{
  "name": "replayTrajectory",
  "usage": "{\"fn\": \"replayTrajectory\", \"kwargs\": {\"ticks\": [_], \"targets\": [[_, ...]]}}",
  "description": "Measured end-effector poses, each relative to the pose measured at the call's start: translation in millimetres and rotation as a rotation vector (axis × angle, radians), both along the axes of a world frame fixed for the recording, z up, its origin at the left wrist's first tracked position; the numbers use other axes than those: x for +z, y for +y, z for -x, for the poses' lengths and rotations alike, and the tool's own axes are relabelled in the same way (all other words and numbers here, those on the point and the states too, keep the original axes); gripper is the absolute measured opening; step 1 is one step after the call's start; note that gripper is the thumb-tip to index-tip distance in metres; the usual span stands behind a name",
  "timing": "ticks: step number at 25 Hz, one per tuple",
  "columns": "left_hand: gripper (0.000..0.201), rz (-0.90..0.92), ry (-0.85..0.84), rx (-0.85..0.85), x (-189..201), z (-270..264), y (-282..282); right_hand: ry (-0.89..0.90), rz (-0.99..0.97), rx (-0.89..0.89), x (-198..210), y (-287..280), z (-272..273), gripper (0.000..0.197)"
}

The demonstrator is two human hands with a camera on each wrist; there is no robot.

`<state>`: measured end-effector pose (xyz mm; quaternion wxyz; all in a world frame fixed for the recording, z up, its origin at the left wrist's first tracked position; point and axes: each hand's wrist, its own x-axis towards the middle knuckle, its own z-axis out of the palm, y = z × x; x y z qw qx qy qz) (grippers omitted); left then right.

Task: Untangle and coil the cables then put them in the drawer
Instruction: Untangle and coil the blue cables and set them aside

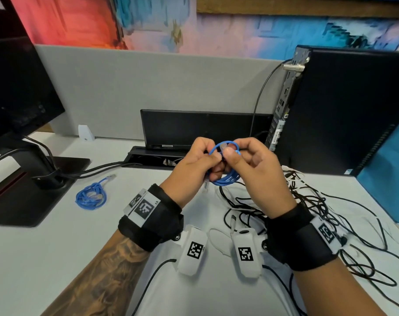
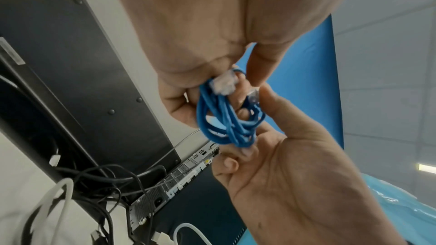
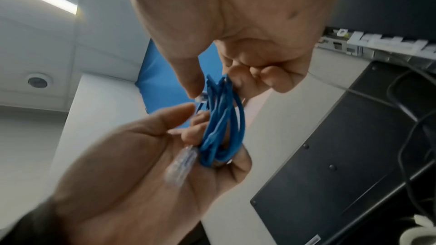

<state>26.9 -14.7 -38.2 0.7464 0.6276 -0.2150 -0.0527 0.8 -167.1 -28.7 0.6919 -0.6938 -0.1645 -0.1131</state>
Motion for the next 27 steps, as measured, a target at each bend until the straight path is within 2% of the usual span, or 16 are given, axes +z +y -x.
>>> {"fn": "replayTrajectory", "kwargs": {"ticks": [4, 8, 10, 12, 15, 18, 19, 23, 27], "targets": [[0.013, -0.014, -0.013, 0.013, -1, 1, -4, -0.02, 0.062, 0.062, 1, -10, -3, 0.014], [0.019, -0.135, -0.055, -0.009, -5, -1, 4, -0.102, 0.225, -0.05, -3, -17, -6, 0.005], [0.028, -0.171, -0.054, -0.084, -6, -2, 9, -0.075, 0.166, 0.018, -2, -16, -6, 0.005], [0.029, -0.233, -0.072, -0.133, -5, 0, 9, -0.097, 0.155, 0.005, 0, -14, -5, 0.009], [0.025, -0.268, -0.096, -0.12, -4, 4, 5, -0.2, 0.212, -0.049, 4, -11, 0, 0.021], [0.019, -0.249, -0.138, -0.049, -2, 4, 4, -0.102, 0.082, 0.003, 11, -19, 2, 0.023], [0.015, -0.266, -0.165, -0.018, -1, 4, 4, -0.061, 0.079, -0.025, 13, -20, 1, 0.02], [0.005, -0.297, -0.227, 0.063, -6, 8, -3, -0.053, 0.356, -0.11, 10, -18, -1, 0.016], [0.029, -0.153, -0.108, -0.033, -6, 6, -10, -0.203, 0.214, -0.35, 19, -24, -4, 0.014]]}}
